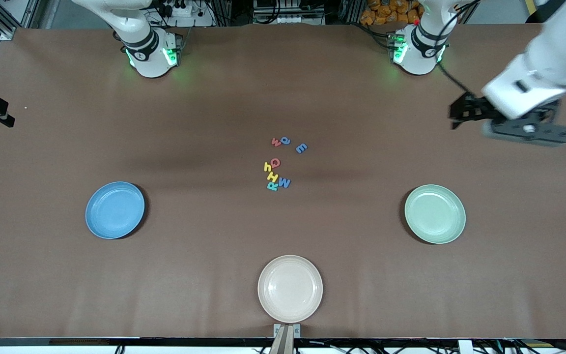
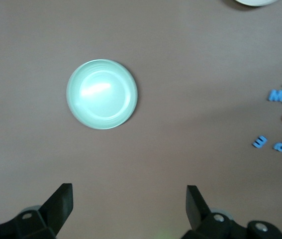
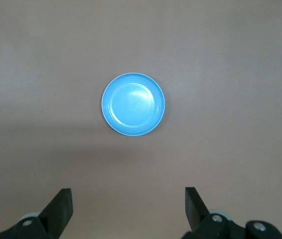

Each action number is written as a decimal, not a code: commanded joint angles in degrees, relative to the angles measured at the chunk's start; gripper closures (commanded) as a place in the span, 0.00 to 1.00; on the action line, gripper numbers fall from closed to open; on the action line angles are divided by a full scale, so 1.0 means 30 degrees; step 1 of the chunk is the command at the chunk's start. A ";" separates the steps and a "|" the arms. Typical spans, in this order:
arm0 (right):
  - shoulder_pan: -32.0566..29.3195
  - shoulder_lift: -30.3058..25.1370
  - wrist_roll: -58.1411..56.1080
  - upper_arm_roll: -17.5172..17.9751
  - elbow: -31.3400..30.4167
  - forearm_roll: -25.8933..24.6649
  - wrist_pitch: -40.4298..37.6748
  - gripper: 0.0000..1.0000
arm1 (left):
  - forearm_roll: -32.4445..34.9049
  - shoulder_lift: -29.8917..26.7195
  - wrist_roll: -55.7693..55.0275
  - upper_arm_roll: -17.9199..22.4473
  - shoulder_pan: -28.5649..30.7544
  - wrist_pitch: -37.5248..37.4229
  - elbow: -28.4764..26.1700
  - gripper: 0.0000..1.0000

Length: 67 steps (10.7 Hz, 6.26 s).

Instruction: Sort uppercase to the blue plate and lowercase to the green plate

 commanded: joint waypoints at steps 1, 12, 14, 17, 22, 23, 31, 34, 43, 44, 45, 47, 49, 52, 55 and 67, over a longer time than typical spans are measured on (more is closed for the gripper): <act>-0.0061 -0.0032 -0.0109 0.0022 0.0018 0.0023 0.0065 0.00 | -0.0204 -0.0173 0.0488 -0.1928 0.0333 0.1552 -0.1418 0.00; -0.0061 0.0291 -0.0109 0.0022 -0.0186 0.0197 0.0153 0.00 | -0.0233 0.2430 -0.0125 -0.6300 -0.0427 0.8527 -0.5904 0.00; 0.0084 0.0582 -0.0109 0.0051 -0.0187 0.0286 0.0153 0.00 | -0.0030 0.3308 -0.0389 -0.6300 -0.1156 0.8911 -0.5848 0.00; 0.0144 0.1109 -0.0138 0.0081 -0.0187 0.0316 0.0124 0.00 | 0.1134 0.5240 -0.2754 -0.6183 -0.2766 1.0550 -0.5643 0.00; 0.0261 0.2163 -0.0695 0.0081 -0.0187 0.1076 0.0123 0.00 | 0.4629 0.8377 -0.6214 -0.5861 -0.5229 1.1137 -0.5349 0.05; 0.0319 0.2485 -0.0695 0.0081 -0.0187 0.1135 0.0152 0.00 | 0.5152 0.8817 -0.7207 -0.5686 -0.5639 1.1574 -0.5407 0.05; 0.1782 0.5766 -0.0695 0.0110 -0.0187 0.2044 0.1175 0.00 | 0.8698 1.1484 -1.0761 -0.5684 -0.5995 1.3127 -0.6550 0.05; 0.2457 0.6615 -0.0637 0.0110 -0.0187 0.2074 0.1850 0.00 | 0.9925 1.1750 -1.0878 -0.5684 -0.6024 1.3802 -0.7075 0.08; 0.4068 0.7964 -0.0431 0.0081 -0.0363 0.2715 0.3551 0.00 | 1.2013 1.2249 -1.1348 -0.5684 -0.5849 1.5475 -0.7986 0.25; 0.4273 0.8112 -0.0228 0.0081 -0.0333 0.2776 0.4015 0.00 | 1.2013 1.2278 -1.1348 -0.5684 -0.5849 1.5533 -0.7957 0.27; 0.4710 0.8490 -0.0110 0.0081 -0.0246 0.2748 0.4339 0.00 | 1.2042 1.2336 -1.1348 -0.5684 -0.5820 1.5563 -0.7927 0.28; 0.5502 0.9223 0.0008 0.0081 -0.0099 0.2631 0.5040 0.00 | 1.2100 1.2337 -1.1348 -0.5684 -0.5819 1.5680 -0.7956 0.31; 0.5885 0.9547 0.0008 0.0081 -0.0099 0.2630 0.5455 0.00 | 1.2946 1.2599 -1.1348 -0.5684 -0.5848 1.5826 -0.7956 0.36; 0.5886 0.9607 0.0008 0.0081 -0.0099 0.2718 0.5572 0.00 | 1.3068 1.2833 -1.1348 -0.5596 -0.5819 1.6177 -0.7927 0.43; 0.6208 0.9607 0.0037 0.0081 -0.0099 0.2689 0.5719 0.00 | 1.3068 1.2864 -1.1406 -0.5538 -0.5761 1.6295 -0.7898 0.75; 1.2002 1.2208 0.2089 0.0081 0.1127 0.2572 1.0957 0.00 | 1.2249 0.9554 -0.7981 -0.5422 0.1088 1.5389 -0.7752 1.00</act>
